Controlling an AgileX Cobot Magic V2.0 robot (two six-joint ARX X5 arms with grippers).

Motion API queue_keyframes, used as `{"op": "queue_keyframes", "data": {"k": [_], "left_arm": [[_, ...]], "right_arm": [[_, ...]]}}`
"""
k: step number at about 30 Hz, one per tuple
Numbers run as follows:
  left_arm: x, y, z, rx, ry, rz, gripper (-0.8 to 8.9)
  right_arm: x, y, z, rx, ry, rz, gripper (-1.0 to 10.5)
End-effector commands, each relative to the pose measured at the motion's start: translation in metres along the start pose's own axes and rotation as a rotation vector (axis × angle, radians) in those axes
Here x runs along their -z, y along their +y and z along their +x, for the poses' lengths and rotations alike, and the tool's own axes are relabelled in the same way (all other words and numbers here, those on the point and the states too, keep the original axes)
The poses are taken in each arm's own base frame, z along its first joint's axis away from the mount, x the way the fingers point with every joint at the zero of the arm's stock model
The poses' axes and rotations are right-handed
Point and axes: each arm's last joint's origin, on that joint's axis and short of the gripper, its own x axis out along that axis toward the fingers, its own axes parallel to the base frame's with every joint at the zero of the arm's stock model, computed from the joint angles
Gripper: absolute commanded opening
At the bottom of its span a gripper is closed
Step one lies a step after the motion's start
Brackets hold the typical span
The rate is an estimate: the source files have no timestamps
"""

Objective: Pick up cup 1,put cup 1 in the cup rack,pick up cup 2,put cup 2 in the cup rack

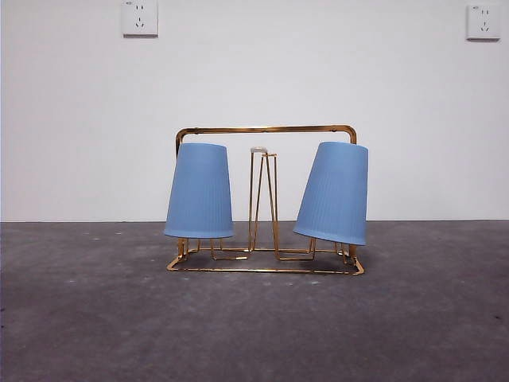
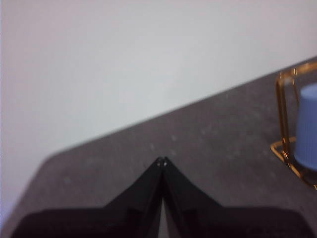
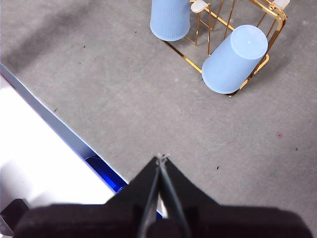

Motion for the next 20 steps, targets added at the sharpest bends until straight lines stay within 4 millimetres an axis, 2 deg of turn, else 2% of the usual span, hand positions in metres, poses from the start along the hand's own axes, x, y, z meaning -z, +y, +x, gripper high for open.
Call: {"op": "queue_keyframes", "data": {"k": [1, 6, 10, 13, 20], "left_arm": [[0.023, -0.006, 0.001, -0.005, 0.019, -0.076, -0.01], [0.057, -0.016, 0.002, -0.001, 0.044, -0.138, -0.01], [0.074, -0.02, 0.005, 0.008, 0.085, -0.175, -0.02], [0.08, -0.022, 0.005, 0.015, 0.128, -0.191, -0.01], [0.079, -0.022, 0.005, 0.017, 0.122, -0.201, -0.02]], "right_arm": [[0.001, 0.0, 0.001, 0.002, 0.011, 0.012, 0.0], [0.001, 0.0, 0.001, 0.002, 0.011, 0.012, 0.0], [0.001, 0.0, 0.002, 0.002, 0.011, 0.012, 0.0], [0.001, 0.0, 0.002, 0.002, 0.011, 0.012, 0.0], [0.001, 0.0, 0.002, 0.004, 0.011, 0.012, 0.0]]}}
